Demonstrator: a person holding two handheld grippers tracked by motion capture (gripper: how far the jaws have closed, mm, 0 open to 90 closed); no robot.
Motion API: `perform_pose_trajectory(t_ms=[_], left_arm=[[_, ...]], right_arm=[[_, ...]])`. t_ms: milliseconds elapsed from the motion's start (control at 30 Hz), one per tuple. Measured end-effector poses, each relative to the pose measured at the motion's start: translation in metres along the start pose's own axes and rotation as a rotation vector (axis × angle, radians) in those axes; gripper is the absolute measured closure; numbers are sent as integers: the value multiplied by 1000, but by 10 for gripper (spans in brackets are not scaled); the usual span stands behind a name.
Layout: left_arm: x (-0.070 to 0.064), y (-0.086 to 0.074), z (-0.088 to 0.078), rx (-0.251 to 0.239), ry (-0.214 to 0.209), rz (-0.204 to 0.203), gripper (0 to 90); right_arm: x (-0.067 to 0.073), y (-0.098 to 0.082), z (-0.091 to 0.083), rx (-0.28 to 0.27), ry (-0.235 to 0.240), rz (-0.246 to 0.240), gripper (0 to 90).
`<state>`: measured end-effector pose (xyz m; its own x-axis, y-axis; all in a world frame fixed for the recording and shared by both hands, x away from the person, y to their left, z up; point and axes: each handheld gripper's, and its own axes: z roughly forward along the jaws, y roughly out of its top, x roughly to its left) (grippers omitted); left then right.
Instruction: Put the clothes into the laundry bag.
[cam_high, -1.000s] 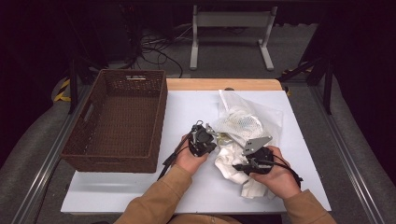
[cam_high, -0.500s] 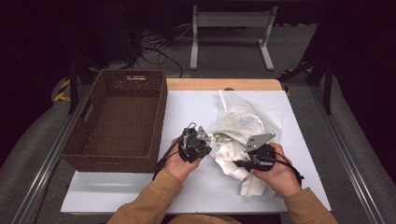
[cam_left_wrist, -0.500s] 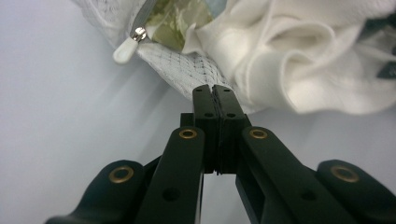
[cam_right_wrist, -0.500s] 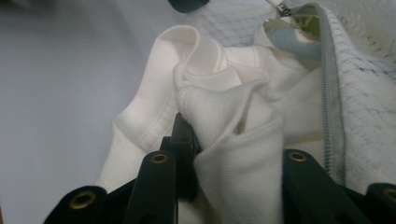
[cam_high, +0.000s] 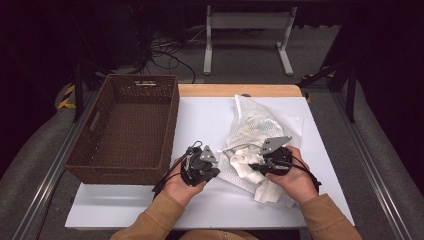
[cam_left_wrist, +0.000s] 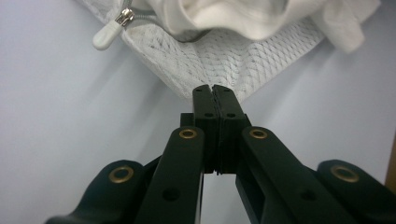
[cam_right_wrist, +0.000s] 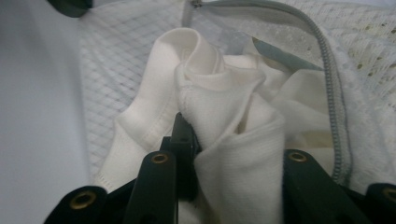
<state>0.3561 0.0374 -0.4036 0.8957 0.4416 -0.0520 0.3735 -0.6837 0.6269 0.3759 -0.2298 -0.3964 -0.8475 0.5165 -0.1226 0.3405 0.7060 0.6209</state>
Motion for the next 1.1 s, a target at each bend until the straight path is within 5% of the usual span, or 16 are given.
perform_pose_trajectory(t_ms=[867, 1100], left_arm=[[-24, -9, -4, 44, -22, 63, 895], [-17, -11, -2, 41, -43, 36, 893]], right_arm=[[-39, 10, 30, 0, -103, 36, 691], [-34, 9, 29, -8, -55, 56, 631]])
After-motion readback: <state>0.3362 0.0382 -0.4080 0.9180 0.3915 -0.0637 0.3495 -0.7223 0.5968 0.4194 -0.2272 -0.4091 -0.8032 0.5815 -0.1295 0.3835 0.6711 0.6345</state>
